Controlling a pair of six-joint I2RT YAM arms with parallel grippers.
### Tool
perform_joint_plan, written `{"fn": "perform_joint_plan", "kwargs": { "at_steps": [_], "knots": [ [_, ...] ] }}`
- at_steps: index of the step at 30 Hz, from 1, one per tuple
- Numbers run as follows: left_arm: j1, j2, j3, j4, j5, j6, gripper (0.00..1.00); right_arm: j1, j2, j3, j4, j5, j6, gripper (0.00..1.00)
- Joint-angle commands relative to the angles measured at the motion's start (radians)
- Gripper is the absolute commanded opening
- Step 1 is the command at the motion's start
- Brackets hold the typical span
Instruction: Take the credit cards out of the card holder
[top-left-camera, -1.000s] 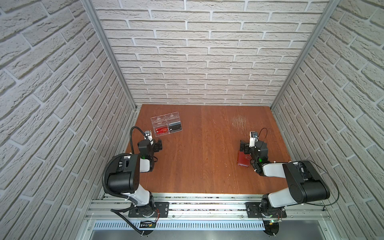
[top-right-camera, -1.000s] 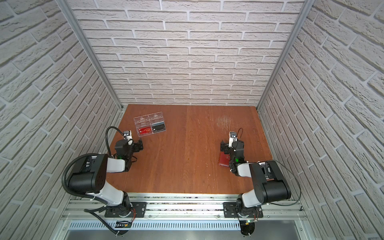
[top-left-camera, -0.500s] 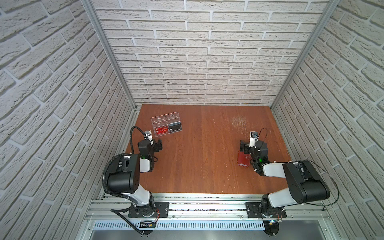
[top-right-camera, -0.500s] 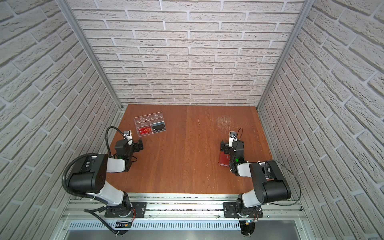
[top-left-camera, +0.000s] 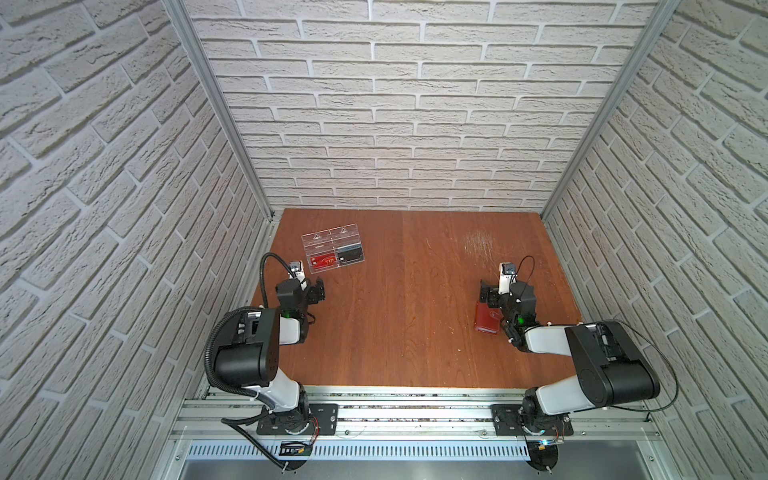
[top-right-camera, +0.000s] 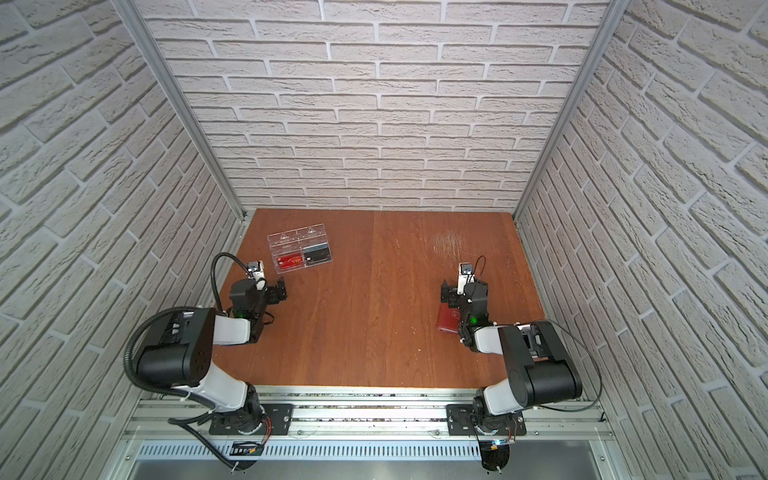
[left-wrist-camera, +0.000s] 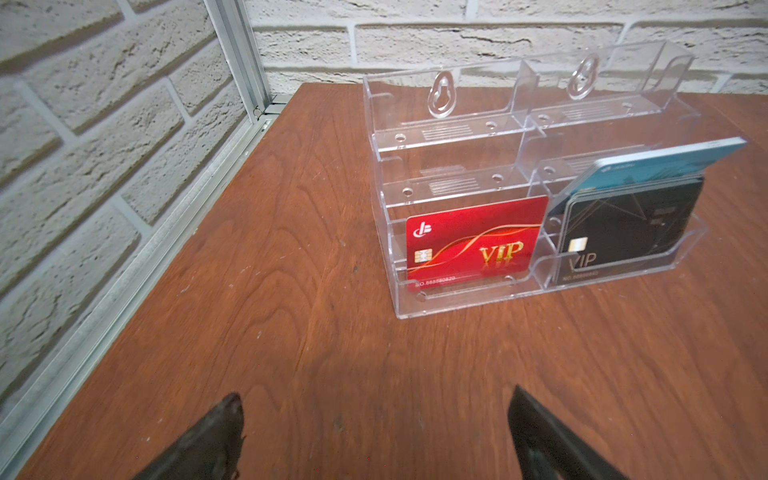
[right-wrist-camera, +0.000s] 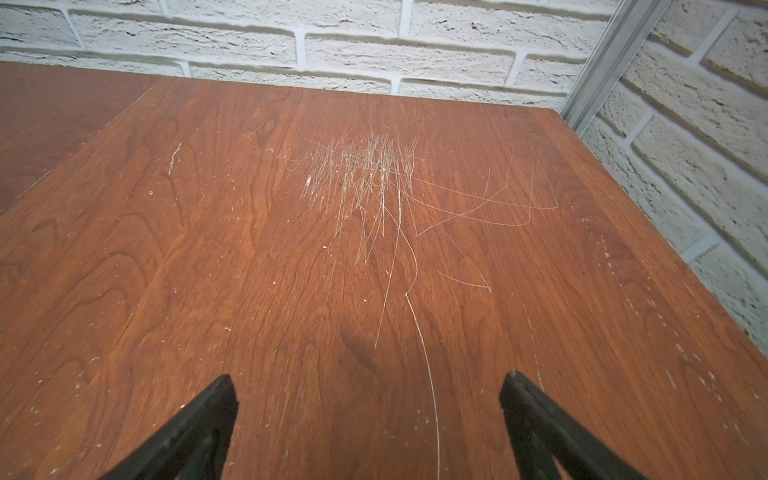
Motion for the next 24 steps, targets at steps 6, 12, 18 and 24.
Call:
{"fn": "perform_joint_plan", "kwargs": {
  "at_steps": [6, 12, 18, 24],
  "knots": [
    [0.027, -0.217, 0.176, -0.417, -0.062, -0.045, 0.98, 0.033, -0.149, 0.151, -0.33, 0.092, 0.005, 1.0],
    [0.025, -0.322, 0.243, -0.584, -0.143, -0.195, 0.98, 0.041, -0.226, 0.325, -0.65, 0.162, 0.117, 1.0],
    [0.049, -0.238, 0.437, -0.787, -0.104, -0.341, 0.98, 0.063, -0.193, 0.583, -0.932, -0.02, 0.233, 1.0],
    [0.088, -0.069, 0.627, -0.879, 0.05, -0.461, 0.98, 0.188, -0.077, 0.733, -0.944, -0.182, 0.264, 1.0]
  ]
}}
